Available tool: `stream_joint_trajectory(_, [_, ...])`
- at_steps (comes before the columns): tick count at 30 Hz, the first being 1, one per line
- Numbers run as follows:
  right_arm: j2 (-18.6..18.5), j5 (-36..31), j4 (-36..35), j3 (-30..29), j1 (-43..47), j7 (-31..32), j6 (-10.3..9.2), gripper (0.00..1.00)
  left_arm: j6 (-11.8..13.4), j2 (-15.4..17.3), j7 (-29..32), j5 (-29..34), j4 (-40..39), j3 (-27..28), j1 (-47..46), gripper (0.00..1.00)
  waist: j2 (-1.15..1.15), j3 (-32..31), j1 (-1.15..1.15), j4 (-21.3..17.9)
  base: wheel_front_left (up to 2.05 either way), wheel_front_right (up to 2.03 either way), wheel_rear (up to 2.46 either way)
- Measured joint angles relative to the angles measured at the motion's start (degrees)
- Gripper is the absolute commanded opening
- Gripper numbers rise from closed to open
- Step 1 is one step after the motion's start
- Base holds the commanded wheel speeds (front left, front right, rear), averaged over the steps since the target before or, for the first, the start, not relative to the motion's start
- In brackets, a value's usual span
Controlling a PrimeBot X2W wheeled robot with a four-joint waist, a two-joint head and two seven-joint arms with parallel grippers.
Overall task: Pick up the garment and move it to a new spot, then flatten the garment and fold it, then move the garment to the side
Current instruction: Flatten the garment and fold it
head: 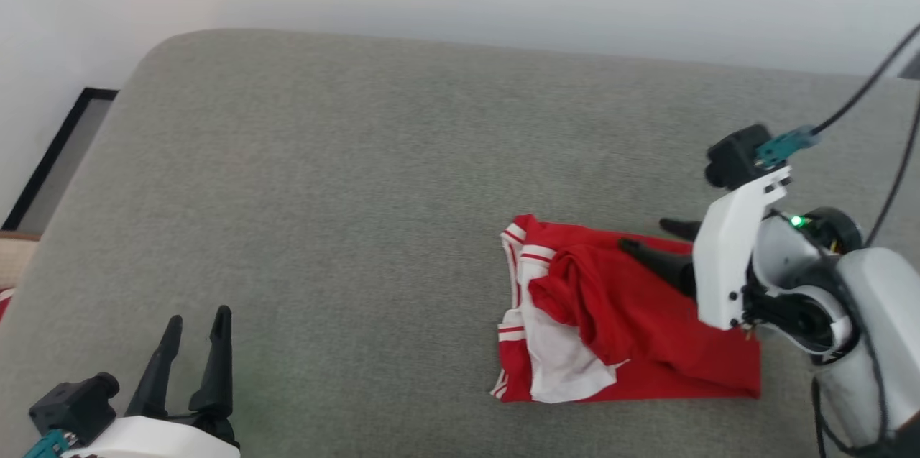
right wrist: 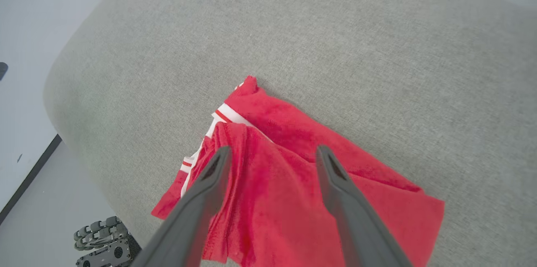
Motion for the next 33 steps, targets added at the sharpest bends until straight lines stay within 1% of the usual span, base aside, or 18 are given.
stream_joint_trajectory(7, [-1.62, -0.86, -3.57, -4.56, 2.55, -7.08, 0.00, 1.00, 0.00, 0.21, 0.00, 0.41, -0.90, 1.45, 1.08, 1.00, 0.00, -0.50, 0.00, -3.49, 0.00, 0.00, 0.00])
stream_joint_trajectory(12, [-2.87, -2.05, -5.81, -7.12, 6.08, -14.74, 0.00, 1.00, 0.00, 0.32, 0.00, 1.46, -1.70, 2.91, 1.73, 1.00, 0.00, -1.08, 0.00, -6.18, 0.00, 0.00, 0.00])
stream_joint_trajectory(16, [-4.12, -3.91, -6.50, -8.38, 9.30, -22.40, 0.00, 1.00, 0.00, 0.36, 0.00, 2.10, -1.76, 3.87, 2.49, 1.00, 0.00, -1.85, 0.00, -8.24, 0.00, 0.00, 0.00])
stream_joint_trajectory(19, [-4.23, -5.08, -5.72, -10.02, 12.35, -28.25, 0.00, 1.00, 0.00, 0.59, 0.00, 2.34, -1.65, 4.37, 3.37, 1.00, 0.00, -2.81, 0.00, -9.38, 0.00, 0.00, 0.00])
stream_joint_trajectory(21, [-3.66, -5.27, -4.76, -11.17, 14.31, -31.55, 0.00, 1.00, 0.00, 0.78, 0.00, 2.58, -1.49, 4.80, 4.17, 1.00, 0.00, -3.57, 0.00, -10.05, 0.00, 0.00, 0.00])
stream_joint_trajectory(22, [-3.66, -5.27, -4.76, -11.17, 14.31, -31.55, 0.00, 1.00, 0.00, 0.78, 0.00, 2.58, -1.49, 4.80, 4.17, 1.00, 0.00, -3.57, 0.00, -10.05, 0.00, 0.00, 0.00])
stream_joint_trajectory(24, [-3.48, -5.59, -3.90, -11.55, 16.50, -34.28, 0.00, 1.00, 0.00, 0.82, 0.00, 2.77, -1.43, 5.16, 4.81, 1.00, 0.00, -4.36, 0.00, -10.58, 0.00, 0.00, 0.00])
stream_joint_trajectory(28, [-4.25, -8.77, -1.16, -12.27, 19.61, -40.42, 0.00, 1.00, 0.00, 0.80, 0.00, 3.38, -1.20, 5.70, 6.11, 1.00, 0.00, -5.63, 0.00, -11.40, 0.00, 0.00, 0.00])
stream_joint_trajectory(33, [-3.90, -12.24, 2.57, -12.13, 21.87, -47.91, 0.00, 1.00, 0.00, 1.21, 0.00, 3.89, -0.75, 5.48, 7.18, 1.00, 0.00, -6.62, 0.00, -11.56, 0.00, 0.00, 0.00])
